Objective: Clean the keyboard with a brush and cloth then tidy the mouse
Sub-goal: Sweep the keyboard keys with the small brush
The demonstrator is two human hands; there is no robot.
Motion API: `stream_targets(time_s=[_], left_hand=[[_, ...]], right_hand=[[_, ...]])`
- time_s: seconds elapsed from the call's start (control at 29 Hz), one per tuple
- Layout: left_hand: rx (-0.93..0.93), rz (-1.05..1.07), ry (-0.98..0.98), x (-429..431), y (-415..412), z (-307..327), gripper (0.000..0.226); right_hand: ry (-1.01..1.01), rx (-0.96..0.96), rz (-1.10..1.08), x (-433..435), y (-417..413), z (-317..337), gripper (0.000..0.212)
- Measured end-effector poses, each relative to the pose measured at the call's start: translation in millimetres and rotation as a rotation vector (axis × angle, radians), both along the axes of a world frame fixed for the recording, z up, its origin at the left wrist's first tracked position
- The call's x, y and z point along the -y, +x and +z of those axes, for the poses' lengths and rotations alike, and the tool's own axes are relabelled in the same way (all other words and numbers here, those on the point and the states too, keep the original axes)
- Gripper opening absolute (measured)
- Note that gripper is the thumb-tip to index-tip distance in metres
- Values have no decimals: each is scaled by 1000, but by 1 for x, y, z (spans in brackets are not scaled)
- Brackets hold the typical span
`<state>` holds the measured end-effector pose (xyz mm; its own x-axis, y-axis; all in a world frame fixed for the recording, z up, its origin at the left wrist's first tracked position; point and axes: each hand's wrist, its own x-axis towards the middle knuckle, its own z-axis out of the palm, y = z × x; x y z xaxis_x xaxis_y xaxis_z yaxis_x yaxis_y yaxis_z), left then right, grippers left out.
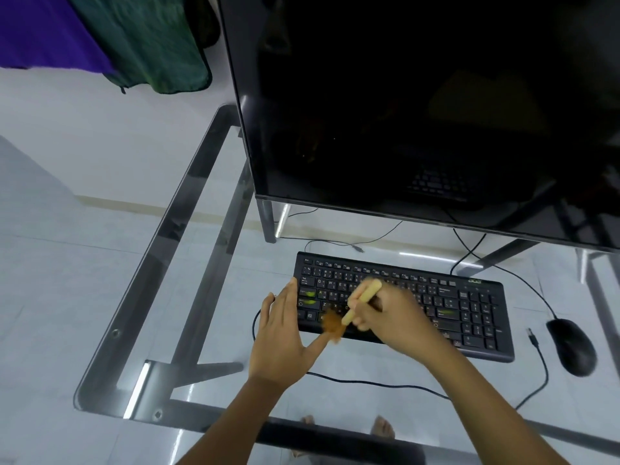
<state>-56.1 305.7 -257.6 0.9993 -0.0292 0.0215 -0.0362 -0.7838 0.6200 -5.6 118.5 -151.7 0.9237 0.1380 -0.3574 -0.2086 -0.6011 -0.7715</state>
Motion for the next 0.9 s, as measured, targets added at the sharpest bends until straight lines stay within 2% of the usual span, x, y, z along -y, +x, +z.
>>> stream_targets(time_s=[0.07,0.14,0.21,0.24,0.28,0.34,0.38,0.41,0.48,0.52,0.55,0.62,0.66,0.69,0.76,0.79,0.86,0.9], left_hand=[[-26,15,-13,1,0,1,100],[-28,16,-17,1,1,1,100],[0,-6,-2,0,1,-1,99],[5,-9,0,0,0,-2,98],[5,-7,-2,0,0,-2,98],[-7,1,-7,1,1,-2,99],[-14,9,-11,1,1,-2,100],[-17,14,-12,1,1,-2,101],[-18,5,5,-1,1,-4,101],[-12,-2,11,-1,1,-6,100],[-12,-5,12,-1,1,-5,100],[-36,1,2,0,2,-3,100],[-46,6,-2,0,2,-3,101],[-53,6,1,0,2,-3,101],[-45,-7,15,-1,1,-4,101],[-37,-10,19,-1,1,-4,100],[-24,-5,3,-1,1,0,99],[-17,3,-15,0,1,2,98]], right_hand=[[-66,139,-125,2,-1,-3,10],[6,182,-252,2,0,-3,10],[96,23,-140,-11,-2,2,9],[35,-9,-48,-15,-4,0,9],[-16,37,-28,-17,-2,-3,10],[-112,238,-178,-13,6,-5,10],[-67,282,-246,-10,10,-3,9],[-3,269,-264,-9,13,-2,9],[60,63,-103,-13,12,1,8],[-15,12,-3,-13,11,2,9],[-70,44,22,-10,12,-1,10],[-144,243,-144,2,20,-1,11],[-87,287,-243,8,24,0,11],[9,262,-308,13,26,1,10],[158,70,-255,15,23,2,8],[84,36,-175,16,20,1,8],[-23,146,-227,21,21,-1,11],[35,172,-350,26,24,-1,11]])
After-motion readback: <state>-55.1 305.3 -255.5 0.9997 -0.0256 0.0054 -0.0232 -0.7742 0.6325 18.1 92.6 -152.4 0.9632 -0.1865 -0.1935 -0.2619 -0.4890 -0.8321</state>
